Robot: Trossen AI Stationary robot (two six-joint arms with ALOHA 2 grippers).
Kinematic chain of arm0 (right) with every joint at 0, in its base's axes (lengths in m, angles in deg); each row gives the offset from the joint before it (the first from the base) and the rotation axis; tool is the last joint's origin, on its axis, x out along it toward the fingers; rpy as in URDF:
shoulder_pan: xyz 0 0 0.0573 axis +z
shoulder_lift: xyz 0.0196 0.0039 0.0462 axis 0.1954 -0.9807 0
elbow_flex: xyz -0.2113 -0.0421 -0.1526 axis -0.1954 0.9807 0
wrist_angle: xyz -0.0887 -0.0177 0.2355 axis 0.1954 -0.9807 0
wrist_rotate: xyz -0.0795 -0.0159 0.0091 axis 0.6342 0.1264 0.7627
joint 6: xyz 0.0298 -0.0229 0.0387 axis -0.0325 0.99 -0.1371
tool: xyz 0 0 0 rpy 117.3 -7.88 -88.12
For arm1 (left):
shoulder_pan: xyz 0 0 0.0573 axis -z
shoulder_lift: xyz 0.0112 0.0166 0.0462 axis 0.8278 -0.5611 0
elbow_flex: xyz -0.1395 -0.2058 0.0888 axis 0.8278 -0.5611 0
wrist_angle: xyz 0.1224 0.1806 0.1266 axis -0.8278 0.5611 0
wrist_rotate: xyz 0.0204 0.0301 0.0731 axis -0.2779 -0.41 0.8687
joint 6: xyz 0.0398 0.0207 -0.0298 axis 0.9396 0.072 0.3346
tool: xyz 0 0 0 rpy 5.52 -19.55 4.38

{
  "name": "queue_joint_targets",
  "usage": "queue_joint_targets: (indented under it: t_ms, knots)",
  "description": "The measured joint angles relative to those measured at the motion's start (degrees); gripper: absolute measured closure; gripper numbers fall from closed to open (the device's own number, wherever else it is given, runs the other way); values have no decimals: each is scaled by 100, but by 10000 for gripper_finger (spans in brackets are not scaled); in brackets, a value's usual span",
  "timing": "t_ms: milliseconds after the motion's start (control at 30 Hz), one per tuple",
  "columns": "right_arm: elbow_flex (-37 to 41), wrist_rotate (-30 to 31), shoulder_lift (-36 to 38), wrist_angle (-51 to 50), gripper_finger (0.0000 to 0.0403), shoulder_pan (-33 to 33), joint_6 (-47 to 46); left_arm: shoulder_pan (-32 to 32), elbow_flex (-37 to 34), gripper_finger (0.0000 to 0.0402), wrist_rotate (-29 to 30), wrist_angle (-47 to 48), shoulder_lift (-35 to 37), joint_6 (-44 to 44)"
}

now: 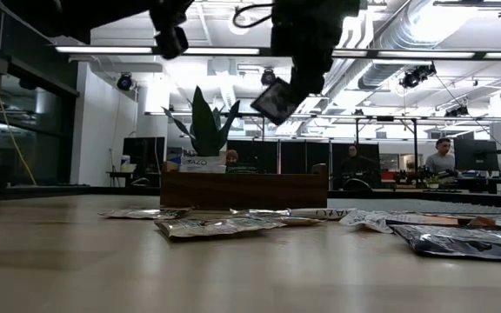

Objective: Pick & Place Tea
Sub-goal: Put the blue tea bag into the middle section of the wooden organizer

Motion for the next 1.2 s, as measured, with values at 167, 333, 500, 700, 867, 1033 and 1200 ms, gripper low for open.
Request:
queue_joint_targets:
  t_ms: [167, 333, 500, 700, 867, 1033, 1200]
  knots:
    - [-772, 111, -559, -474, 403, 156, 29, 5, 2, 216, -706, 799, 2, -91]
    - [-2046, 305, -1367, -1269, 403, 271, 236, 5, 0, 216, -1316, 1757, 2, 74]
    - [-3334, 503, -2291, -2223, 403, 268, 500, 5, 0, 216, -1685, 2258, 23, 460]
    - [-4190, 667, -3071, -2835, 403, 274, 628, 2, -2, 216, -1785, 3042, 568, 942]
    - [-3721, 671, -3131, -2783, 403, 296, 632, 0, 0, 216, -1438, 3939, 1245, 1310]
    - [-3572, 660, -3131, -2462, 403, 374, 647, 0, -2, 216, -920, 4650, 1822, 1510]
    - [-3577, 654, -3126, -2242, 403, 419, 649, 0, 0, 216, -762, 4946, 2160, 1525]
